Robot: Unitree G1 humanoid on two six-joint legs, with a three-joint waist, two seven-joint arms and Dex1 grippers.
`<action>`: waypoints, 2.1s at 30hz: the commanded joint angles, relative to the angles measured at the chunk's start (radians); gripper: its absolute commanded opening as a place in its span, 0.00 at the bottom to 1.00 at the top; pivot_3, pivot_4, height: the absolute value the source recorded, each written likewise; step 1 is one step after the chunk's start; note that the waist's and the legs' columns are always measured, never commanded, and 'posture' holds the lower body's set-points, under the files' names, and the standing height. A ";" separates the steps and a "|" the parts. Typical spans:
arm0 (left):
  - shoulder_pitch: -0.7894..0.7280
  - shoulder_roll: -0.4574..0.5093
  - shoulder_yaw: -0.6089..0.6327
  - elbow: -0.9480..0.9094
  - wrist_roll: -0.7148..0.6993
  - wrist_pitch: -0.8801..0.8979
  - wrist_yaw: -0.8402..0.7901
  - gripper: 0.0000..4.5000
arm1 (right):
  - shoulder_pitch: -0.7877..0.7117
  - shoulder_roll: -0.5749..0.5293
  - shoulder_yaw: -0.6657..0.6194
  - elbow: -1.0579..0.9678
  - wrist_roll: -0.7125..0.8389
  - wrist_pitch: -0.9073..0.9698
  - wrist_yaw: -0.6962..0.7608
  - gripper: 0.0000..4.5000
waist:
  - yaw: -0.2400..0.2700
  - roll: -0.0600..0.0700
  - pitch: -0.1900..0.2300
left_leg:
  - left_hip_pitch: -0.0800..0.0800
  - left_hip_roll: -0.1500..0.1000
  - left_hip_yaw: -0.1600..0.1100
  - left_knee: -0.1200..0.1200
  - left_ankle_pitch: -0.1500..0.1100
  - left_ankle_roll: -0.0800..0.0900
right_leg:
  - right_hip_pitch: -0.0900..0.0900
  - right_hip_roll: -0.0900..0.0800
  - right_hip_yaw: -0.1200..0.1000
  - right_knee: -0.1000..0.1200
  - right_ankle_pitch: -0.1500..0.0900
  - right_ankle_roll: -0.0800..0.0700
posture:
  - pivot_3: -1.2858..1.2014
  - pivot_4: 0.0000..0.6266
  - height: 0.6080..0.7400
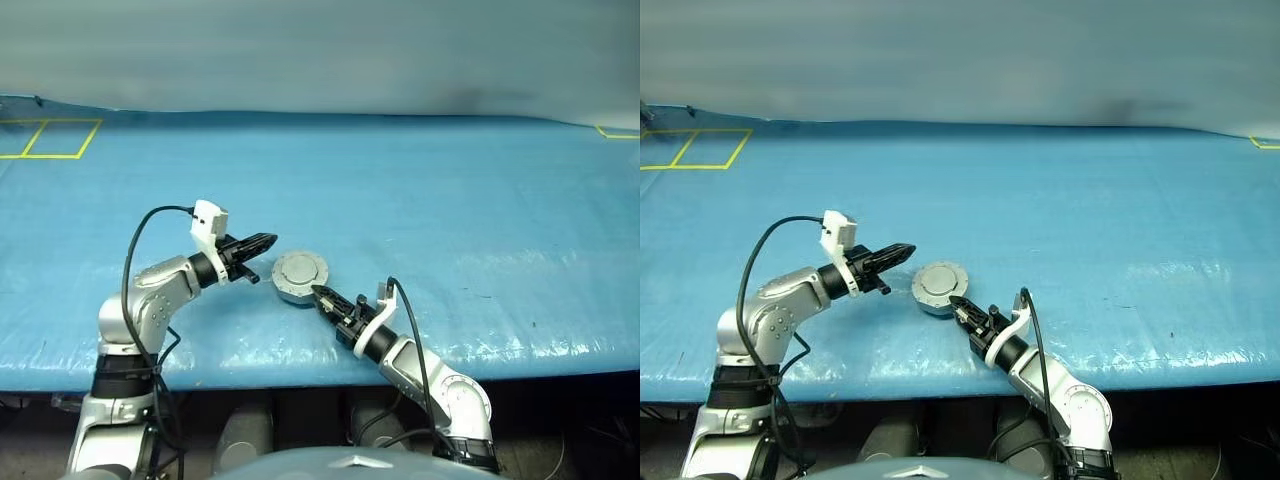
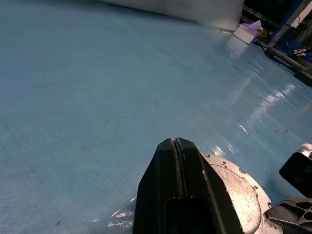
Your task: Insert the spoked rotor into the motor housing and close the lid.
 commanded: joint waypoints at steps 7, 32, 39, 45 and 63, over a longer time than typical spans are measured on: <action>0.136 -0.191 0.232 -0.143 -0.369 0.161 0.265 0.00 | -0.004 0.017 -0.005 -0.052 0.056 -0.014 0.041 0.26 | 0.002 0.000 0.000 | -0.002 -0.001 0.000 0.003 0.000 0.000 | -0.001 0.000 0.000 0.000 0.000 0.001 | 0.52 0.24 1.00; 0.358 -0.445 0.101 -0.086 -0.979 -0.015 0.537 0.96 | -0.258 0.017 -0.041 -0.054 0.092 -0.103 0.036 0.26 | 0.002 -0.002 0.003 | -0.005 -0.004 0.001 0.004 0.000 0.000 | -0.003 0.001 0.001 0.000 0.004 -0.004 | 0.52 0.24 1.00; 0.357 -0.431 0.076 -0.040 -1.005 -0.027 0.478 1.00 | -0.255 0.006 -0.018 -0.073 0.119 -0.065 0.020 0.26 | 0.001 -0.002 0.003 | -0.005 -0.003 0.001 0.004 0.000 0.000 | -0.003 0.002 0.001 0.000 0.001 -0.008 | 0.52 0.24 1.00; 0.348 -0.436 0.065 -0.016 -1.000 -0.049 0.416 1.00 | -0.230 -0.012 0.019 -0.091 0.144 -0.028 -0.002 0.26 | 0.001 -0.002 0.003 | -0.005 -0.004 0.001 0.004 0.000 0.000 | -0.003 0.002 0.001 0.000 0.001 -0.008 | 0.52 0.24 1.00; 0.346 -0.447 0.025 -0.046 -1.016 -0.085 0.458 1.00 | -0.198 -0.048 0.108 -0.136 0.173 0.007 -0.039 0.26 | 0.001 -0.002 0.003 | -0.005 -0.003 0.001 0.004 0.000 0.000 | -0.003 0.002 0.001 0.000 0.001 -0.008 | 0.52 0.24 1.00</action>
